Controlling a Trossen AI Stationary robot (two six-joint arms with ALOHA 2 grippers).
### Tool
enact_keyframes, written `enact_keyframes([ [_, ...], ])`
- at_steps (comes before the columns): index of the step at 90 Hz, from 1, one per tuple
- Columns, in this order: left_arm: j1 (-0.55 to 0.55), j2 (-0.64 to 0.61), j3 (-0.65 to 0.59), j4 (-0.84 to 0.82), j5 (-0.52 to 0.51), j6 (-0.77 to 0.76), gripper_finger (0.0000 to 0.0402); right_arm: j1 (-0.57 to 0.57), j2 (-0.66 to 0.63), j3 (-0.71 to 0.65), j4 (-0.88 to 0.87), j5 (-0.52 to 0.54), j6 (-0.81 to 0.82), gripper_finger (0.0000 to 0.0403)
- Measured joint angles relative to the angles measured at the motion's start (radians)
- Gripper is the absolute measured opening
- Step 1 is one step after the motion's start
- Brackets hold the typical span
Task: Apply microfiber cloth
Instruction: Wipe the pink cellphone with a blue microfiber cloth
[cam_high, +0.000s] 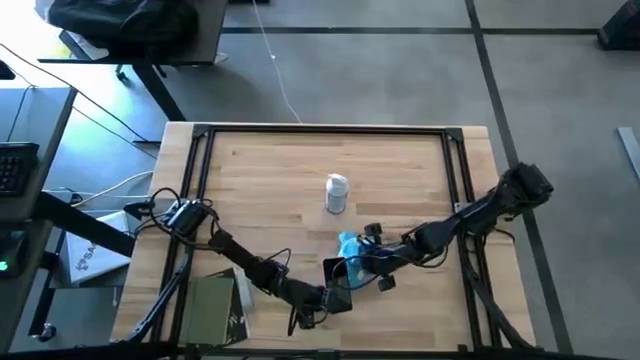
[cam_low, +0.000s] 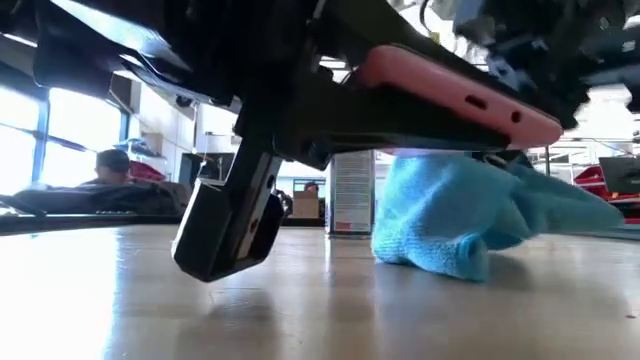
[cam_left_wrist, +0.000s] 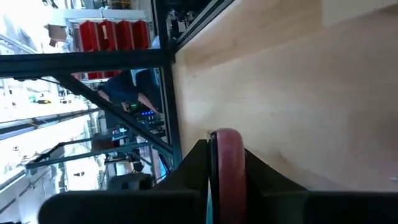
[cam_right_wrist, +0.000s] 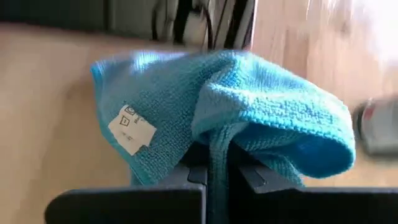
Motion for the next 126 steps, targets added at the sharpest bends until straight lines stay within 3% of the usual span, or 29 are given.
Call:
enact_keyframes([
  [24,-0.002,0.002,0.000,0.008,0.002,-0.003,0.0015,-0.012,0.059,0.000,0.321,-0.053,-0.098,0.0000],
  [52,0.000,0.004,-0.003,0.039,-0.049,-0.038,0.0015,0.033,0.125,0.003,0.406,-0.198,0.081,0.0000],
  [71,0.007,0.006,-0.004,0.100,-0.090,-0.023,0.0015,0.093,0.124,0.005,0.399,-0.189,0.206,0.0000],
  [99,-0.005,0.007,-0.004,0.099,-0.104,0.062,0.0015,0.194,0.105,0.005,0.312,-0.092,0.372,0.0000],
  [126,-0.007,-0.004,0.004,0.111,0.016,0.183,0.0015,0.154,0.106,0.000,0.314,-0.028,0.282,0.0000],
])
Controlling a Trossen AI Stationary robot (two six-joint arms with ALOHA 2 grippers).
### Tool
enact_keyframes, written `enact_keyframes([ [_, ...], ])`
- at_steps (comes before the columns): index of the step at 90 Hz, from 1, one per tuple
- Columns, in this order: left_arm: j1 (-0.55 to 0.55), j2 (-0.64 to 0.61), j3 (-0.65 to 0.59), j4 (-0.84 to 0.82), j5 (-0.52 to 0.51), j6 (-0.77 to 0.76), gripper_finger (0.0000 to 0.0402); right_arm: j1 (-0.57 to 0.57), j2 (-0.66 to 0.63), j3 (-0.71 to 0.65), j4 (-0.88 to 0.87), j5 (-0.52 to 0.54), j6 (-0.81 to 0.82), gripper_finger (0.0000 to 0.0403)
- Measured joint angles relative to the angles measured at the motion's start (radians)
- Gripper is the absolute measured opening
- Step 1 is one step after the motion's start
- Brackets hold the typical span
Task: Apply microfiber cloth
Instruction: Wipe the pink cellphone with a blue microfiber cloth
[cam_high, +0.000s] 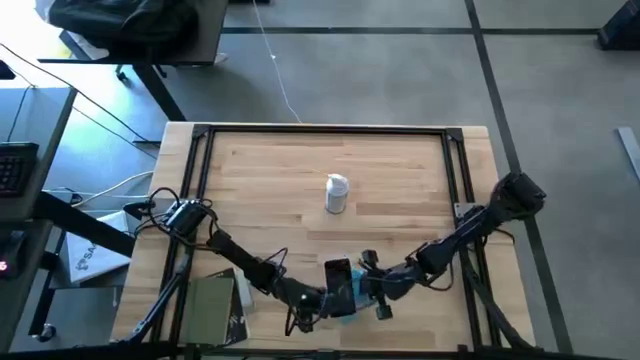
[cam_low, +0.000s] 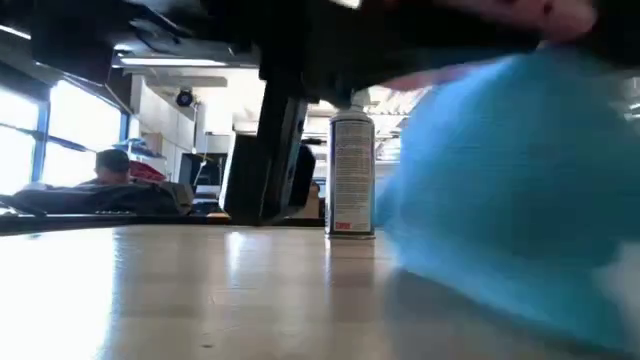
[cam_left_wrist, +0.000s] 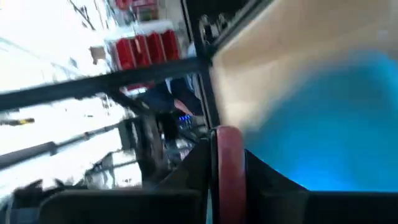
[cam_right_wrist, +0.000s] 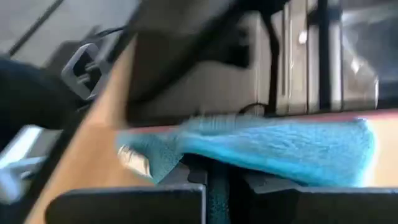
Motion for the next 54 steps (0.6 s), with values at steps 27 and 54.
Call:
enact_keyframes([
  [27,0.003,0.006,-0.004,-0.028,0.005,-0.045,0.0015,-0.018,-0.161,0.000,-0.249,0.058,-0.004,0.0000],
  [54,0.026,0.006,-0.004,-0.021,0.058,-0.045,0.0015,-0.060,-0.306,0.002,-0.243,0.146,-0.170,0.0000],
])
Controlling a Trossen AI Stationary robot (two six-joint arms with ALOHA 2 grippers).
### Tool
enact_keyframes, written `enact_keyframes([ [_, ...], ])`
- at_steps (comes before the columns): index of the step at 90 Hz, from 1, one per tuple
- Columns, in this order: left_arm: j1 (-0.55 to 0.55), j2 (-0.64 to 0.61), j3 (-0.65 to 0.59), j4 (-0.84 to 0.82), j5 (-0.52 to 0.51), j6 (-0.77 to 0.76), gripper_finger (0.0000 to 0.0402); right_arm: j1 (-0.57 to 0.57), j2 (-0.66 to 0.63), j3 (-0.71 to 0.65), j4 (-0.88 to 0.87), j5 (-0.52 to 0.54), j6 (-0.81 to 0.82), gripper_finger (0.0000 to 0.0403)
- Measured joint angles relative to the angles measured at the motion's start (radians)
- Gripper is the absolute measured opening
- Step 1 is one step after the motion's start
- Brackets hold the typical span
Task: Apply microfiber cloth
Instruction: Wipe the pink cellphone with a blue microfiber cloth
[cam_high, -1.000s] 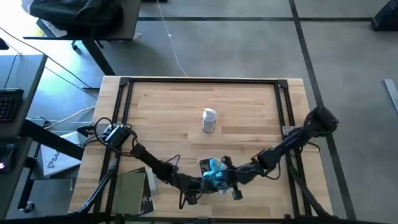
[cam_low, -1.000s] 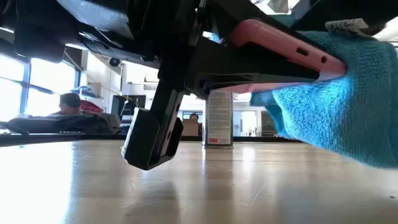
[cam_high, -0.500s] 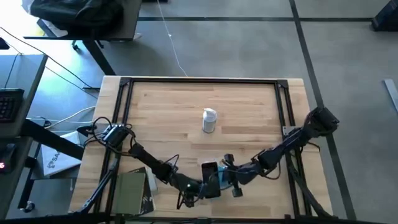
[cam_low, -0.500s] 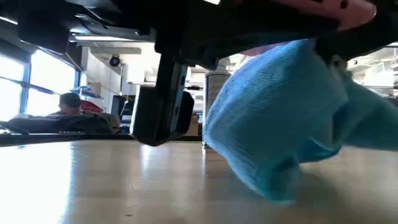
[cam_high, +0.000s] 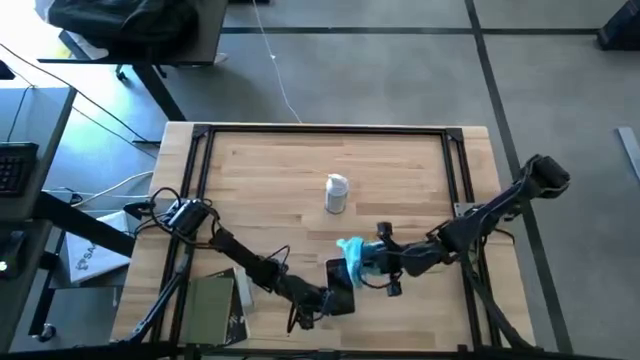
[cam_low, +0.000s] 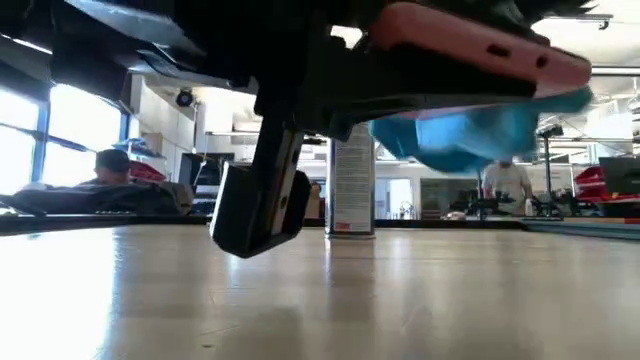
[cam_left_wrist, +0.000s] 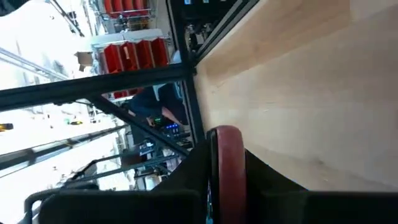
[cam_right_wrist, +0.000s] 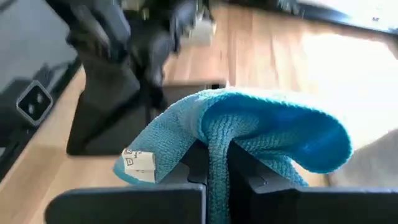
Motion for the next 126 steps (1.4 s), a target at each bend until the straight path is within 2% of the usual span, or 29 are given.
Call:
enact_keyframes([
  [7,0.004,0.000,0.000,-0.001,0.016,0.009,0.0015,-0.027,0.036,0.000,0.075,-0.014,-0.054,0.0000],
  [19,0.008,0.000,0.000,-0.001,0.022,0.017,0.0015,-0.061,0.132,0.000,0.235,-0.102,-0.126,0.0000],
  [36,0.008,0.000,-0.001,-0.008,0.013,0.002,0.0015,-0.087,0.256,0.001,0.394,-0.185,-0.170,0.0000],
  [56,0.008,0.002,-0.002,-0.009,0.021,-0.011,0.0015,-0.118,0.337,0.002,0.525,-0.171,-0.176,0.0000],
  [71,0.006,0.002,-0.002,-0.008,0.030,-0.039,0.0015,-0.117,0.363,0.002,0.557,-0.159,-0.235,0.0000],
  [93,0.008,0.002,-0.002,0.000,0.031,-0.053,0.0015,-0.118,0.366,0.002,0.554,0.012,-0.267,0.0000],
  [114,0.004,0.002,-0.002,-0.001,0.045,-0.068,0.0015,-0.118,0.367,0.002,0.555,-0.242,-0.303,0.0000],
  [126,0.006,0.002,-0.002,-0.003,0.037,-0.070,0.0015,-0.116,0.367,0.002,0.551,-0.280,-0.273,0.0000],
])
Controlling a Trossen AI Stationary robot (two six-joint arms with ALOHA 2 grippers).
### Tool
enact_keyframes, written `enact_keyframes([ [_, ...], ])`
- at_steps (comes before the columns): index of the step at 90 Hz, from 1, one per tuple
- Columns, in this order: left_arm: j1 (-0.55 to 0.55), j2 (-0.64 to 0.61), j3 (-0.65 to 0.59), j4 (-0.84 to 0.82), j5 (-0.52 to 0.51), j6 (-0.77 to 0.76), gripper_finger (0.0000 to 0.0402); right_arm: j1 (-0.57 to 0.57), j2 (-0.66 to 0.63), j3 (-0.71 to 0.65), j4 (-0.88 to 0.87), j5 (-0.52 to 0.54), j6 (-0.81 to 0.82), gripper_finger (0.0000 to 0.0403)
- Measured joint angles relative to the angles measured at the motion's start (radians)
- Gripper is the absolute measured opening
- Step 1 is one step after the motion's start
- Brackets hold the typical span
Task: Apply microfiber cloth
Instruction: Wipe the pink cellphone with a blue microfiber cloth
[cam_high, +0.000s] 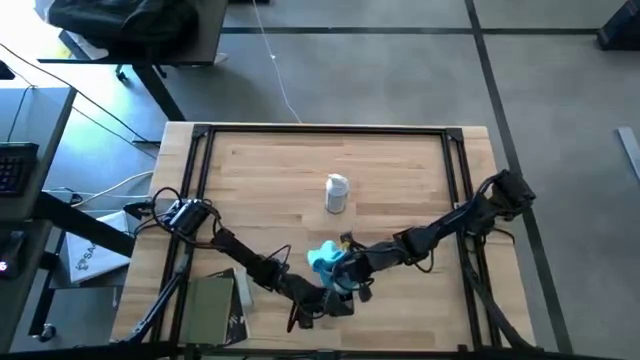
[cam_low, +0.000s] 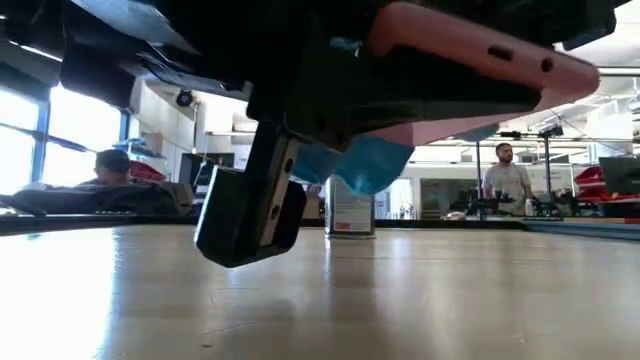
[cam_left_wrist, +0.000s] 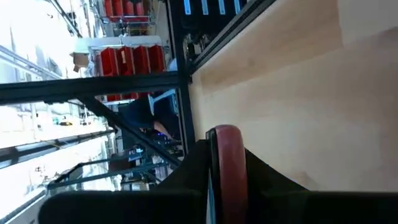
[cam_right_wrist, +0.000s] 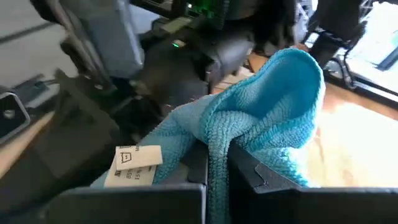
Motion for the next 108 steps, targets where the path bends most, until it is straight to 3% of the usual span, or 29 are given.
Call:
enact_keyframes([
  [29,0.010,0.000,0.000,0.026,-0.045,-0.122,0.0015,0.033,0.000,-0.001,-0.035,-0.031,0.060,0.0000],
  [62,0.010,0.000,0.000,0.067,-0.140,-0.129,0.0015,0.113,-0.104,-0.001,-0.263,-0.002,0.294,0.0000],
  [87,-0.023,0.000,-0.003,0.159,-0.339,-0.249,0.0015,0.200,-0.204,-0.001,-0.462,0.083,0.506,0.0000],
  [98,-0.035,-0.011,0.001,0.220,-0.487,-0.252,0.0015,0.251,-0.259,-0.006,-0.546,0.081,0.557,0.0000],
  [108,-0.048,-0.010,0.000,0.262,-0.586,-0.184,0.0015,0.296,-0.313,-0.003,-0.602,0.192,0.613,0.0000],
])
